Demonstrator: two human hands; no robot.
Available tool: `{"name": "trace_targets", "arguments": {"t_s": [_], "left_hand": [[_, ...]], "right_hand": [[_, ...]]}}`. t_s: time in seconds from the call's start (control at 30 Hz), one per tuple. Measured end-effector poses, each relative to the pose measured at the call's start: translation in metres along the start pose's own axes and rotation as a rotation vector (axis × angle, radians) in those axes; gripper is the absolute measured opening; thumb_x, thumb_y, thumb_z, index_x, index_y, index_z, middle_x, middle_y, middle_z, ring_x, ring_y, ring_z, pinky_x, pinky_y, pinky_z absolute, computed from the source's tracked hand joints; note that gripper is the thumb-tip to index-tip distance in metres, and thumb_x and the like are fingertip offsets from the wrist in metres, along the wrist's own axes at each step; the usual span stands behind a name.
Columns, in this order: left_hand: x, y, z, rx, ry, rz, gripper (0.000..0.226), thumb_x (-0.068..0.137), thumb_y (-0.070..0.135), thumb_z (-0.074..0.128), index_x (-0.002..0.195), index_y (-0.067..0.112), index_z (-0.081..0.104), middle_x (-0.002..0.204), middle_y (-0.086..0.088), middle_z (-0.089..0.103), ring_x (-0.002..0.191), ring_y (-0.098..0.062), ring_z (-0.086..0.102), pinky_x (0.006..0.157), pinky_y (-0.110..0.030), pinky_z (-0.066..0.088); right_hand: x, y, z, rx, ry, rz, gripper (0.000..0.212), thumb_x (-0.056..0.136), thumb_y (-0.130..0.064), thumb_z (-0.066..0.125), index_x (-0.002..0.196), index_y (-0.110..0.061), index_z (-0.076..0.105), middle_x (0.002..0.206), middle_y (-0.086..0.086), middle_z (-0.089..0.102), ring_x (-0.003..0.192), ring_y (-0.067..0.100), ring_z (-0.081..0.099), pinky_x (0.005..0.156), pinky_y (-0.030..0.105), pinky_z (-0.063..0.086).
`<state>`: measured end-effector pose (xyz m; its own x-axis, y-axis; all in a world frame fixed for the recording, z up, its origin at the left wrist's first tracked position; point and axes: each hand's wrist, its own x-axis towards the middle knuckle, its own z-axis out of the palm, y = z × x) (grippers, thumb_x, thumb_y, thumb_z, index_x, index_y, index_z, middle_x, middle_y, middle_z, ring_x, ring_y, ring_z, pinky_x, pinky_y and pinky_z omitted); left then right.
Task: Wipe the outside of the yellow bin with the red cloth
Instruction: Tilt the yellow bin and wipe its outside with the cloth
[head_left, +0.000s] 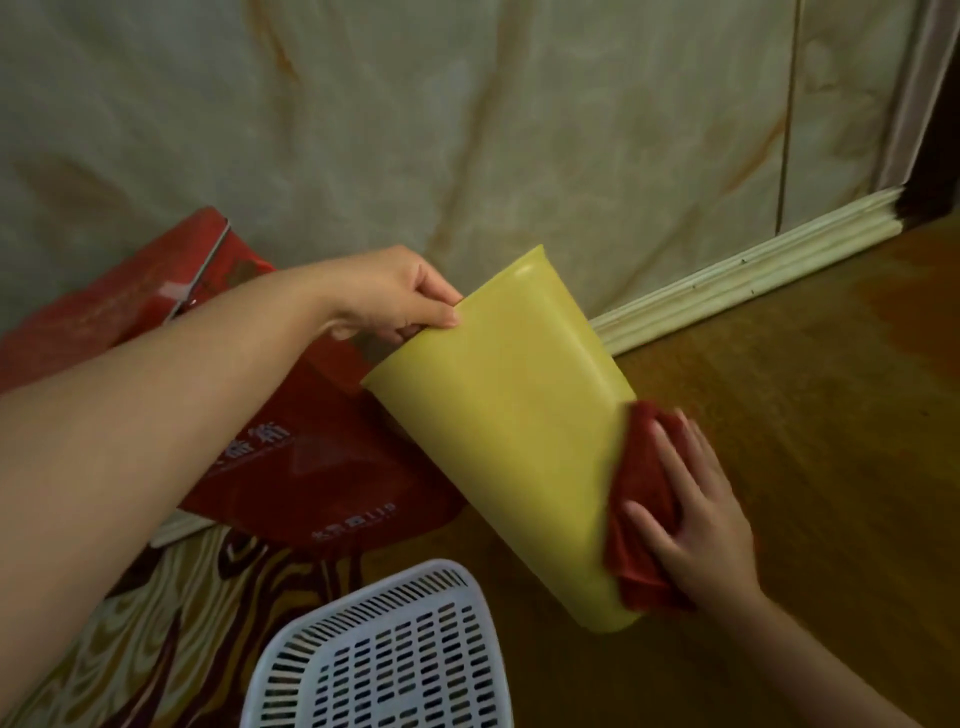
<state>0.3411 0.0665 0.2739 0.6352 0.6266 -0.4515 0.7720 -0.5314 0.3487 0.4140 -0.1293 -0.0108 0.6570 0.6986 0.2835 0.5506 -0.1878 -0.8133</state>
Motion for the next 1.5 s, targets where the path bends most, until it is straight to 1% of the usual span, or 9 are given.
{"name": "trace_targets", "arguments": {"t_s": [0.3,0.4,0.6,0.73,0.93,1.03,1.1,1.33,1.5], "left_hand": [[0.006,0.023,0.011,0.003,0.077,-0.075,0.011,0.086,0.016,0.053,0.087,0.018,0.064,0.079,-0.005,0.060,0.060,-0.010,0.051,0.045,-0.013,0.041],[0.025,0.048,0.013,0.013,0.160,-0.094,0.014,0.086,0.014,0.053,0.072,0.017,0.056,0.059,-0.001,0.052,0.029,0.001,0.043,0.031,-0.008,0.036],[0.048,0.071,0.020,-0.013,0.172,-0.066,0.022,0.088,0.009,0.048,0.067,0.015,0.047,0.051,0.001,0.051,0.021,0.002,0.041,0.033,-0.013,0.043],[0.050,0.077,0.025,-0.021,0.168,-0.052,0.019,0.088,0.010,0.049,0.069,0.014,0.049,0.061,-0.001,0.047,0.025,0.000,0.044,0.034,-0.014,0.043],[0.021,0.046,0.010,0.167,0.075,0.222,0.011,0.083,0.025,0.059,0.088,0.018,0.066,0.078,0.002,0.064,0.065,-0.001,0.059,0.055,-0.012,0.045],[-0.004,0.005,0.004,0.270,0.098,0.249,0.021,0.080,0.009,0.062,0.063,0.022,0.059,0.056,0.018,0.060,0.054,0.010,0.053,0.054,-0.007,0.038],[0.000,-0.002,0.007,0.241,0.174,0.252,0.028,0.079,0.009,0.063,0.054,0.013,0.052,0.038,0.013,0.044,0.044,0.003,0.039,0.046,-0.009,0.028],[0.027,0.034,0.023,0.090,0.127,0.325,0.025,0.081,0.011,0.059,0.070,-0.012,0.055,0.058,-0.010,0.046,0.059,-0.010,0.039,0.055,-0.020,0.037],[0.039,0.026,0.020,-0.115,0.120,0.277,0.015,0.082,0.006,0.058,0.091,-0.002,0.067,0.069,-0.004,0.069,0.058,-0.003,0.062,0.061,-0.018,0.052]], "right_hand": [[0.054,-0.081,-0.003,0.069,0.114,0.239,0.062,0.089,-0.056,0.016,0.145,-0.036,0.002,0.158,0.007,0.009,0.144,0.027,0.006,0.113,0.053,0.009],[0.100,-0.121,-0.011,0.075,0.073,0.099,0.057,0.090,-0.056,0.021,0.144,-0.042,0.007,0.158,0.004,0.010,0.144,0.028,0.004,0.110,0.058,0.006],[0.065,-0.048,-0.028,0.060,0.020,-0.152,0.056,0.088,-0.062,0.027,0.140,-0.052,0.011,0.155,-0.017,0.011,0.144,0.010,0.002,0.114,0.052,0.013],[0.010,0.017,-0.031,0.197,0.032,0.182,0.050,0.085,-0.063,0.026,0.133,-0.057,0.017,0.148,-0.026,0.008,0.141,0.008,0.006,0.114,0.054,0.016],[0.047,0.025,-0.037,0.321,0.037,0.451,0.050,0.090,-0.057,0.022,0.138,-0.045,0.026,0.151,0.010,0.032,0.134,0.033,0.034,0.107,0.054,0.031],[0.064,0.016,-0.040,0.406,0.071,0.522,0.045,0.096,-0.046,0.026,0.139,-0.035,0.034,0.136,0.015,0.051,0.118,0.037,0.052,0.094,0.049,0.042],[0.074,-0.008,-0.040,0.399,0.095,0.463,0.048,0.096,-0.045,0.025,0.140,-0.030,0.034,0.131,0.015,0.056,0.116,0.033,0.054,0.095,0.049,0.043],[0.108,-0.099,-0.038,0.355,0.157,0.004,0.056,0.092,-0.039,0.026,0.146,-0.028,0.014,0.156,0.005,0.020,0.142,0.015,0.011,0.116,0.043,0.011],[0.128,-0.072,-0.056,0.245,-0.065,-0.304,0.072,0.089,-0.024,0.047,0.146,-0.035,0.005,0.153,-0.005,0.025,0.131,0.004,0.026,0.109,0.038,0.027]]}}
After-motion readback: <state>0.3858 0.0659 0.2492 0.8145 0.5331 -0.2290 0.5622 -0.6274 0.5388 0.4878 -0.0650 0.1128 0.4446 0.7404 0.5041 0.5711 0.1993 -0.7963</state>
